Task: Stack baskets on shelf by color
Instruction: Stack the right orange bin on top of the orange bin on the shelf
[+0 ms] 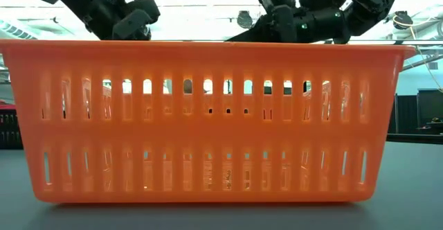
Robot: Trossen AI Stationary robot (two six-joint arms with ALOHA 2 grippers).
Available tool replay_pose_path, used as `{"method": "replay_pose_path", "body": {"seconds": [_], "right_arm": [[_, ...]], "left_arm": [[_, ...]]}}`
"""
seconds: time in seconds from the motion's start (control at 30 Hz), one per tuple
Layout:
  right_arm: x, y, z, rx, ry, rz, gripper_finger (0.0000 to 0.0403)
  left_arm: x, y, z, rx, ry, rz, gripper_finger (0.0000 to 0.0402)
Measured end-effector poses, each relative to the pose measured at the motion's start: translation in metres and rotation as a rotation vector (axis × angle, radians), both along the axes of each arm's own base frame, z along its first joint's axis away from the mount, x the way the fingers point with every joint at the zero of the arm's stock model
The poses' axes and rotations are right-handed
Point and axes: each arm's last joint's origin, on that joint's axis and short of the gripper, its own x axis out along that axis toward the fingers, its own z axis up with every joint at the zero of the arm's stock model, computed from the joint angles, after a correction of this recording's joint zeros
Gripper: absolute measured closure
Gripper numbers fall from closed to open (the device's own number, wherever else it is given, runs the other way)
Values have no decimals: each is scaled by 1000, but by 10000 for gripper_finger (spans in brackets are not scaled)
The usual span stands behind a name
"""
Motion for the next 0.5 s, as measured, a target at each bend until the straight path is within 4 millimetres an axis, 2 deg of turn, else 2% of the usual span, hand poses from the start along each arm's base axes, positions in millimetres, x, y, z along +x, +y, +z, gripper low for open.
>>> {"method": "replay_pose_path", "body": {"seconds": [0.27, 0.5], "right_arm": [[0, 23, -3, -119, 16, 124, 271], [-3, 50, -3, -7, 34, 187, 271]], "left_arm": [[0, 3, 0, 12, -2, 23, 364], [0, 2, 0, 6, -9, 27, 364]]}}
